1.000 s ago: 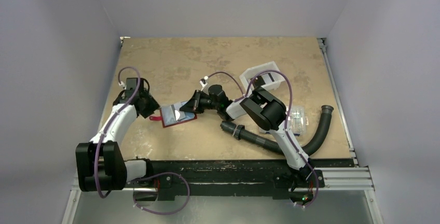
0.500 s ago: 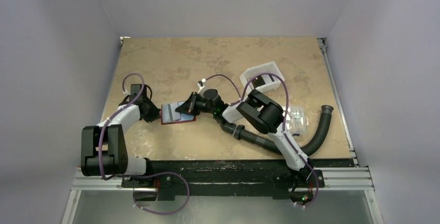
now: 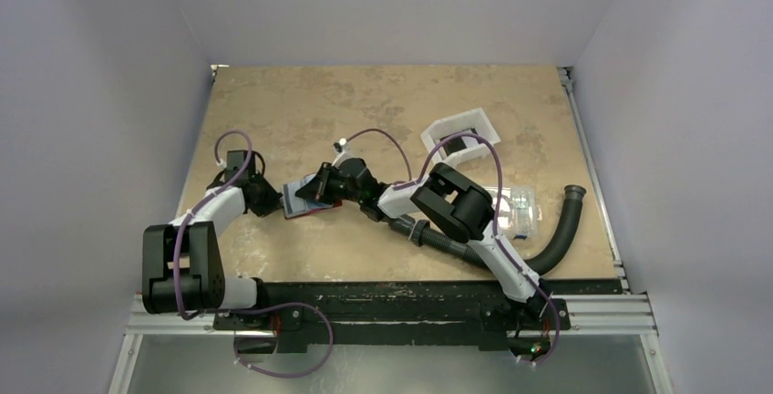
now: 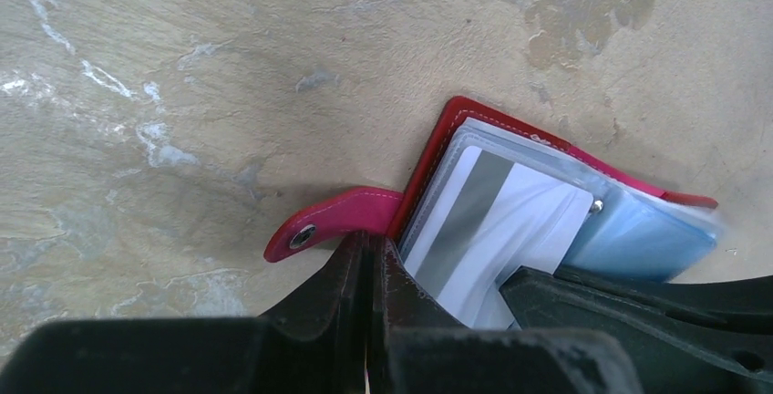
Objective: Put the credit cards into the card holder
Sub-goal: Insert the credit card into the card holder, then pick up the credit card from the storage box.
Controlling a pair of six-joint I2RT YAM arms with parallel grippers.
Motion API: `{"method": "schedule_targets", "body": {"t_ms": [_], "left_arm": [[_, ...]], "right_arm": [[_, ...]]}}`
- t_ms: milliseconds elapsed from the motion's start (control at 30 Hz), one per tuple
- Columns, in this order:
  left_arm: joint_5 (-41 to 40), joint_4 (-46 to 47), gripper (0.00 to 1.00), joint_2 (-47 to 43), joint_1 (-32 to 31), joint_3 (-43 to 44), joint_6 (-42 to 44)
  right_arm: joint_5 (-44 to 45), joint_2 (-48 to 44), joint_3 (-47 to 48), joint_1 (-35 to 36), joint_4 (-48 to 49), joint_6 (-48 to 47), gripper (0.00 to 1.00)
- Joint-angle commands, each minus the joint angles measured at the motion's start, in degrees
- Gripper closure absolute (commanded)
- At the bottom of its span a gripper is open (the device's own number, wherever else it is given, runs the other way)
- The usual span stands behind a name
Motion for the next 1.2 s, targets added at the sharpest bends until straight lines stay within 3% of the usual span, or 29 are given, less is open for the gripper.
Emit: {"method": "schedule_targets", "body": {"t_ms": [0, 100, 167, 300, 467, 667, 800, 933, 1067, 1167], "left_arm": [[7.98, -4.72, 1.00, -1.73, -0.44, 0.01, -0.60], [4.76, -5.40, 1.00, -3.46, -0.22, 0.07, -1.48], [1.92, -5.59, 1.00, -4.88, -0.24, 0.39, -1.49], [-2.25, -6.66, 0.93, -7.15, -0.21, 2.00, 0.11], [-3.50, -6.74, 0.86, -10.83, -0.25, 3.12, 2.08], [1.08, -5.58, 0.73, -14.80, -0.24, 4.75, 6.91], [11.57, -1.10, 0.59, -15.89, -0.54, 6.80, 11.23], [18.12, 7.39, 0.55, -13.27, -5.07, 8.02, 9.04], [20.47, 24.62, 0.54, -5.88, -16.82, 8.57, -0.38], [22.28, 35.90, 0.53, 3.29, -24.07, 11.17, -8.46]], "right_arm": [[0.80, -0.41, 3.13, 2.81, -13.97, -6.71, 0.88], [1.60, -5.53, 2.55, 1.90, -23.90, -12.48, 0.73], [1.42, -8.21, 2.03, 1.29, -28.94, -15.72, 0.68], [1.92, -11.43, 4.90, 0.94, -41.69, -21.98, 0.53], [1.38, -14.22, 5.98, 0.27, -48.63, -26.39, 0.42], [3.61, -19.93, 10.77, -3.61, -59.77, -35.88, 0.35], [11.81, -25.45, 19.09, -11.52, -78.20, -53.16, 0.26], [20.41, -30.73, 19.64, -21.69, -85.91, -63.55, 0.15], [14.29, -33.78, 16.31, -33.46, -83.35, -64.62, 0.10], [7.34, -29.00, 18.21, -38.59, -83.52, -65.16, 0.10]]}}
